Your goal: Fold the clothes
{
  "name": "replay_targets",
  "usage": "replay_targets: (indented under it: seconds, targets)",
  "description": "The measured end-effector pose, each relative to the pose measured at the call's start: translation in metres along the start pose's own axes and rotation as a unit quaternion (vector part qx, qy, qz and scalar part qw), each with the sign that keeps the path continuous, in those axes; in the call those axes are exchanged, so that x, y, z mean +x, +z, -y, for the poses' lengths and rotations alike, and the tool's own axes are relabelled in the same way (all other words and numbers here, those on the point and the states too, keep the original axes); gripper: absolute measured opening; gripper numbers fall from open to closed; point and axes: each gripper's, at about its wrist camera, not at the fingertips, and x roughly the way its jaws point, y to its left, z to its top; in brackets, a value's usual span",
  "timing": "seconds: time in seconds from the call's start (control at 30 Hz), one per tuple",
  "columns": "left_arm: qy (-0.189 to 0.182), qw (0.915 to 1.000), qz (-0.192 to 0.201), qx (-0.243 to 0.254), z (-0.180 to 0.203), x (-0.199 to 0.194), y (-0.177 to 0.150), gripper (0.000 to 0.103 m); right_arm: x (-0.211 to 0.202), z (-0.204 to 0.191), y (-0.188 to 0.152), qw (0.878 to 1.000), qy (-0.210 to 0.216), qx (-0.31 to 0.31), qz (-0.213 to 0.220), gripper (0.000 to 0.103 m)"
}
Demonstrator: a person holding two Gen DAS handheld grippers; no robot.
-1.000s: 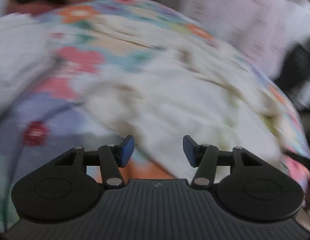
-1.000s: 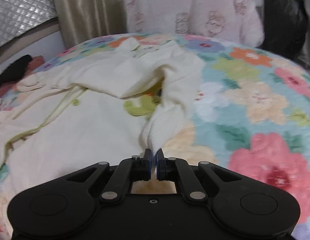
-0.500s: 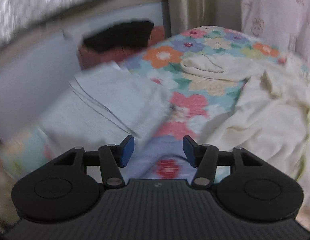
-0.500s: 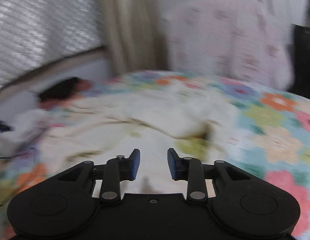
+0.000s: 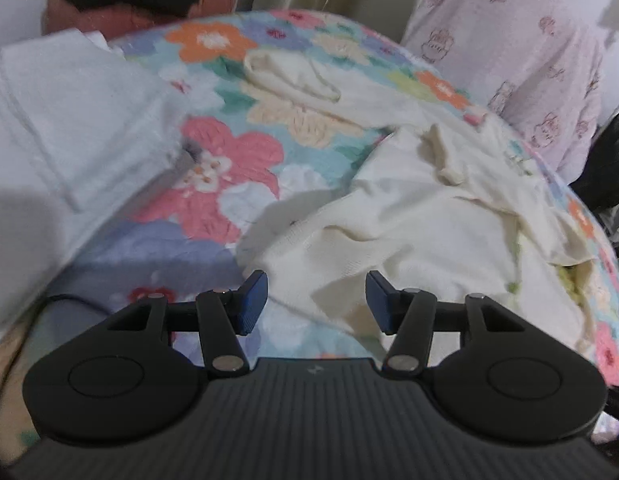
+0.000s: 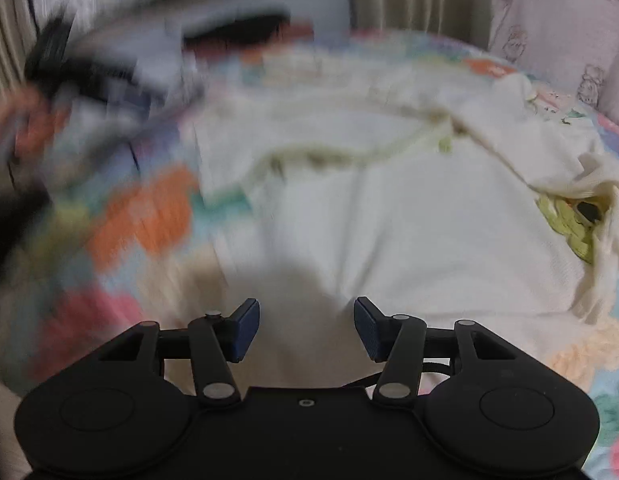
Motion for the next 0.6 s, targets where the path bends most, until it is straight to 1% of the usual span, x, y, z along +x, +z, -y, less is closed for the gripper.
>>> replay_targets:
  seconds: [0.03,0.07,0.1,0.17,0.2,0.23,0.33,0.37,0.4,0.5,0.53,0.57,0.6]
  targets:
    - [0.003,1.0,-0.002,0.003,-0.001,0.013,0.0,0.053,0.004,-0.004,-0.003,0.999,-0.023,-0.014,-0.02,0.058]
    - [0.002,0.9999,-0.001,0.012,-0.003,0.022,0.001,0.053,0.006,-0.005,-0.006,0.998,-0.039,-0.014,-0.038,0.059]
    - [-0.003,0.9998,0.003,0.021,-0.004,0.029,0.001,0.053,0.005,0.0,-0.008,0.998,-0.043,0.004,-0.051,0.062]
    - [-0.009,0.9993,0.007,0.036,-0.006,0.041,0.001,0.054,0.001,0.013,-0.011,0.995,-0.029,0.074,-0.068,0.065]
    - [-0.011,0.9991,0.008,0.041,-0.007,0.046,0.002,0.057,-0.001,0.018,-0.014,0.991,-0.021,0.11,-0.075,0.065]
    - [-0.013,0.9989,0.007,0.044,-0.008,0.05,0.001,0.059,-0.002,0.021,-0.016,0.988,-0.011,0.137,-0.075,0.065]
    - [-0.025,0.9983,0.001,0.053,-0.007,0.065,-0.001,0.068,-0.002,0.026,-0.023,0.978,0.033,0.2,-0.058,0.065]
    - [-0.027,0.998,0.002,0.057,-0.005,0.068,-0.002,0.073,0.0,0.03,-0.025,0.973,0.045,0.221,-0.047,0.066]
    - [-0.029,0.9977,0.002,0.061,-0.004,0.072,-0.002,0.079,0.003,0.034,-0.027,0.969,0.05,0.239,-0.037,0.067]
    - [-0.03,0.9978,0.008,0.059,0.0,0.081,-0.002,0.087,0.016,0.035,-0.031,0.967,0.025,0.252,-0.037,0.067]
    - [-0.03,0.9978,0.01,0.059,0.002,0.084,-0.002,0.087,0.019,0.032,-0.031,0.969,0.015,0.244,-0.038,0.066]
    - [-0.029,0.9978,0.01,0.059,0.004,0.086,-0.002,0.086,0.019,0.025,-0.031,0.974,0.005,0.224,-0.038,0.064]
    - [-0.032,0.9972,0.01,0.067,0.008,0.086,-0.003,0.064,0.018,0.019,-0.03,0.979,-0.007,0.202,-0.037,0.046]
